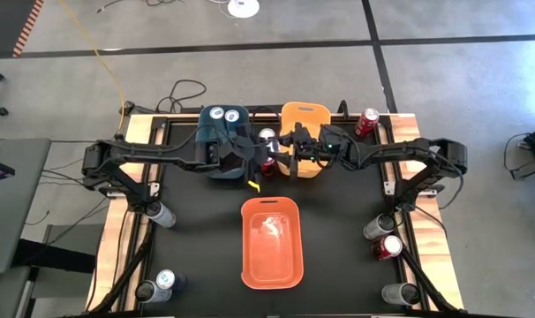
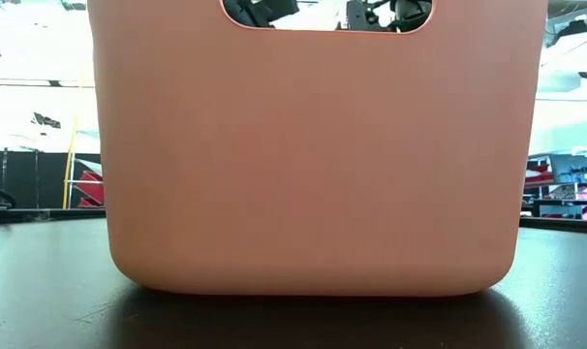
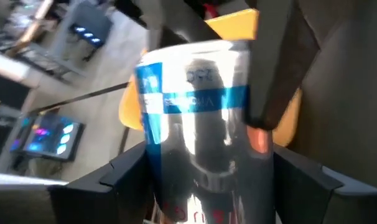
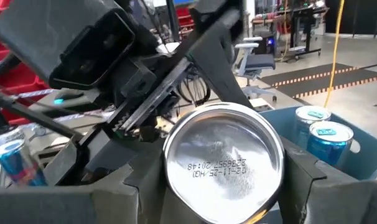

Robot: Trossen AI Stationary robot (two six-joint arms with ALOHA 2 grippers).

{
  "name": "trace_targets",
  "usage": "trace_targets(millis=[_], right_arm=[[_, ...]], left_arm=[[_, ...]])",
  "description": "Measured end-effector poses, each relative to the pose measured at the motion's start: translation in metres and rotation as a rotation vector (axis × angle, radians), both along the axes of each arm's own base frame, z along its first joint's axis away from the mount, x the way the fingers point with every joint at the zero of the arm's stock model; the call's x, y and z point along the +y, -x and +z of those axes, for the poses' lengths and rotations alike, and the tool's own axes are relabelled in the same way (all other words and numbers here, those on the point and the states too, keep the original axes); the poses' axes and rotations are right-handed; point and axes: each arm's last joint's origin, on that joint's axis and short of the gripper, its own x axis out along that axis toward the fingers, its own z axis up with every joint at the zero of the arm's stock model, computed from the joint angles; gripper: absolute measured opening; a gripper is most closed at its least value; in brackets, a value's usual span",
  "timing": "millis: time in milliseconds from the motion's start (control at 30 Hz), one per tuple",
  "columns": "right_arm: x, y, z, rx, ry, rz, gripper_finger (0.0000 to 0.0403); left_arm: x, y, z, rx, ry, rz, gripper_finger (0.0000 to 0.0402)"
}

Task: Sort soda cans
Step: Put the top blue soda can into the blue bin

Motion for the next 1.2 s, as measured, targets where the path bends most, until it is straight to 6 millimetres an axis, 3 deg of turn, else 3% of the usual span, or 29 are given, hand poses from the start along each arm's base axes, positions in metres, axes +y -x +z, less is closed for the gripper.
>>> trace_targets(millis=[133,333,567,733,1033,1200], right_arm=[[-0.001,0.000,0.005,-0.047,0.012,-0.012,0.0225],[-0.005,0.002,0.011,-0.108,0.010,-0.010,0.0225],[-0.015,0.006,0.018,-0.179,-0.033,0.081,0.0225],[-0.019,0.011,0.016,-0.193,-0.062,0.122,0.0225],[-0.035,0.048,0.006,-0.430,-0.176,0.202,0.0225],[-0.033,0.056,0.004,-0.488,-0.212,0.227,0.0225]], left_arm=[[0.001,0.007,0.008,-0.009,-0.056,0.091,0.0298],[-0.004,0.022,0.024,-0.043,-0.056,0.095,0.0322],[-0.008,0.056,0.052,-0.112,-0.013,0.074,0.0328],[-0.019,0.074,0.063,-0.142,0.030,0.005,0.0328],[-0.027,0.101,0.045,-0.279,-0.005,-0.056,0.0328],[-0.031,0.096,0.022,-0.507,-0.098,-0.247,0.0328]])
